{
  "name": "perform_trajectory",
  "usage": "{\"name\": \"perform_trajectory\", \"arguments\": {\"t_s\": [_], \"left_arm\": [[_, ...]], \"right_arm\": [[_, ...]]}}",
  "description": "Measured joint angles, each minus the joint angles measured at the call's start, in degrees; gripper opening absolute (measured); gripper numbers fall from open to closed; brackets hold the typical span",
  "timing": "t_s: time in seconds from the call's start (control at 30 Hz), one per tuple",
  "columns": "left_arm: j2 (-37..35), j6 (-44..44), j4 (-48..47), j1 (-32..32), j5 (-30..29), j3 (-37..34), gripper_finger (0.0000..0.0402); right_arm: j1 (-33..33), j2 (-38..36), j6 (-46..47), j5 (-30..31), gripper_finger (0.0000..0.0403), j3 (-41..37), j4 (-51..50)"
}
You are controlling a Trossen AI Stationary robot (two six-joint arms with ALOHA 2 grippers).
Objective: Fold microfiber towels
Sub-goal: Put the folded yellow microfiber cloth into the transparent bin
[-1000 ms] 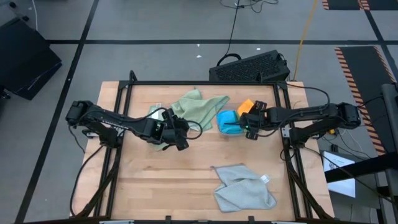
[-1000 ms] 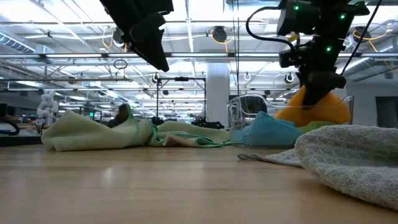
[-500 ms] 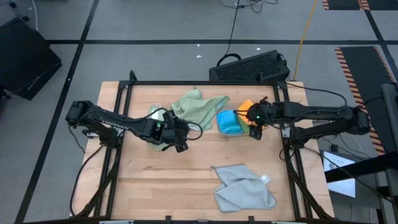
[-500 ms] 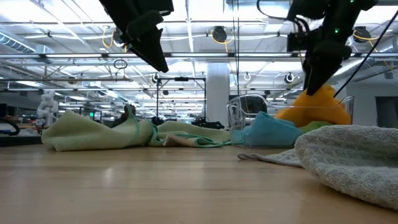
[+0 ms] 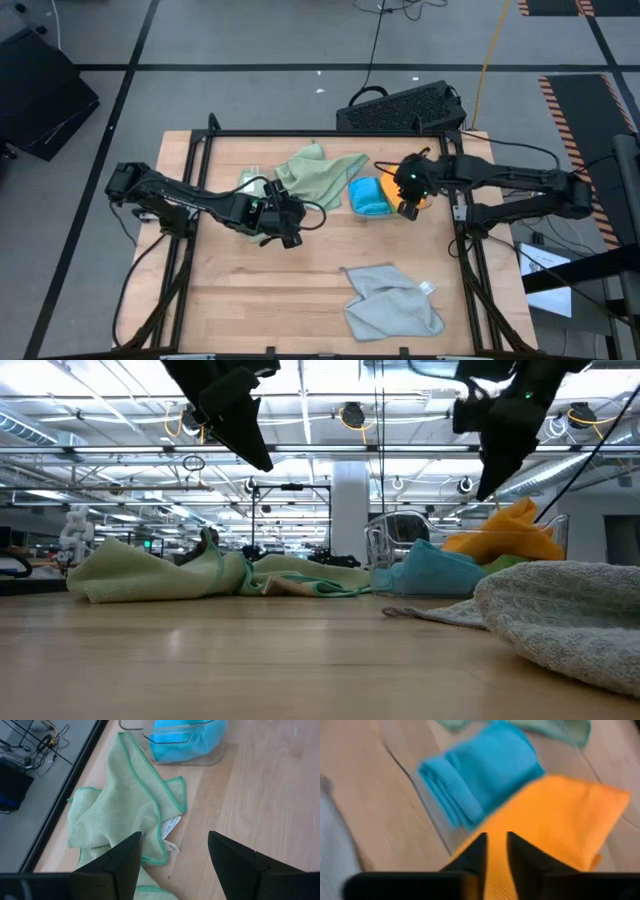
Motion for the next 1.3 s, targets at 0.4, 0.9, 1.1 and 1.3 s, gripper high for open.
{"name": "perform_trajectory", "arguments": {"t_s": [0.4,0.9,1.1,1.3], "left_arm": [[0.0,-0.7,-0.2,-1.1,0.3,0.0,0.0230],[0.0,-1.1,-0.4,-1.3,0.3,0.0,0.0230],[0.0,-1.1,-0.4,-1.5,0.3,0.0,0.0230],[0.0,-1.5,-0.4,-2.0,0.3,0.0,0.0230]], "right_arm": [[-7.0,12.4,-3.5,0.0,0.0005,0.4,-8.5],[-7.0,19.1,-5.0,-3.1,0.0001,-2.8,-3.7],[-7.2,16.1,-6.1,-3.2,0.0001,-1.0,-6.4],[-7.4,10.9,-4.6,-1.8,0.0000,2.8,-11.0]]}}
